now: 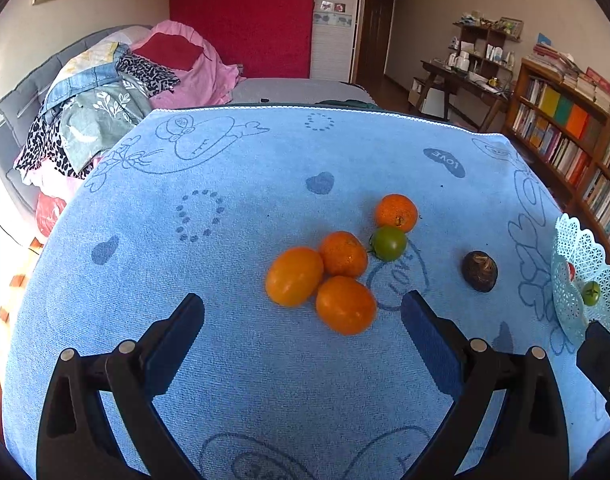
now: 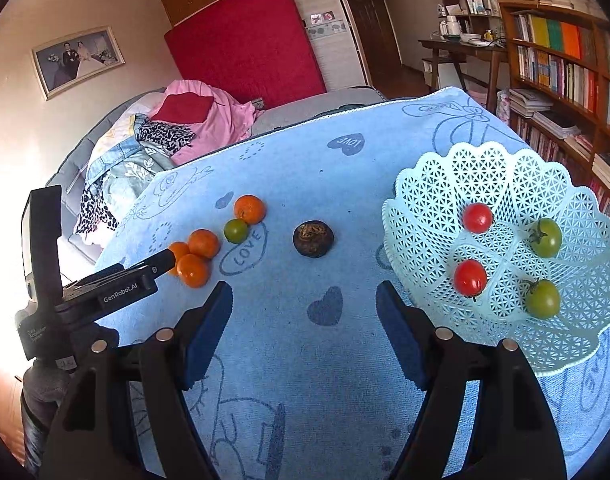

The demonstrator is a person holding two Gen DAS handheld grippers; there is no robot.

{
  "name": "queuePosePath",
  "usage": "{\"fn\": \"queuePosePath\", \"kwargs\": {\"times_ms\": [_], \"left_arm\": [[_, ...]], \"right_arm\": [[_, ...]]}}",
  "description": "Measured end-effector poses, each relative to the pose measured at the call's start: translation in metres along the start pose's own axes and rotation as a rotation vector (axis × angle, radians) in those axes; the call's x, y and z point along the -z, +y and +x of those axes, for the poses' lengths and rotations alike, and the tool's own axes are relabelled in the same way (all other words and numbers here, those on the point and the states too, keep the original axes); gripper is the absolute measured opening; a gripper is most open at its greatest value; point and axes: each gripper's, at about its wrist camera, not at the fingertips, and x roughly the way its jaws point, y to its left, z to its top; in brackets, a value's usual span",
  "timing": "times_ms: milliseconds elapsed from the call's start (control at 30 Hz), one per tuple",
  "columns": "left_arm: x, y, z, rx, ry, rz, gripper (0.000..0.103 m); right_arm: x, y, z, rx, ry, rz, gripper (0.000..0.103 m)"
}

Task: Organize fruits
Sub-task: 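Grasp an orange from the cluster with the left tool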

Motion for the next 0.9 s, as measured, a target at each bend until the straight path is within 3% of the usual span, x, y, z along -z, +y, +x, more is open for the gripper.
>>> {"fn": "queuePosePath", "kwargs": {"times_ms": [300, 667, 733, 900], "left_arm": [[0.003, -0.014, 0.023, -0.011, 0.027, 0.018, 0.091], [0.005, -0.011, 0.046, -0.007, 0.066, 0.011, 0.062], [0.007, -0.012, 0.047, 0.016, 0.081, 0.023, 0.042], [0.011, -0.008, 0.041, 0.031, 0.076, 0.011, 0.034]], "right_arm": [[0.0, -0.001, 0.013, 0.002, 0.023, 0.002, 0.076], [0.0, 0.012, 0.028, 0.035, 0.011, -0.068, 0.076], [0.0, 0.014, 0.032, 0.037, 0.017, -0.072, 0.076], [0.0, 0.021, 0.042, 0.042, 0.019, -0.097, 0.076]]}}
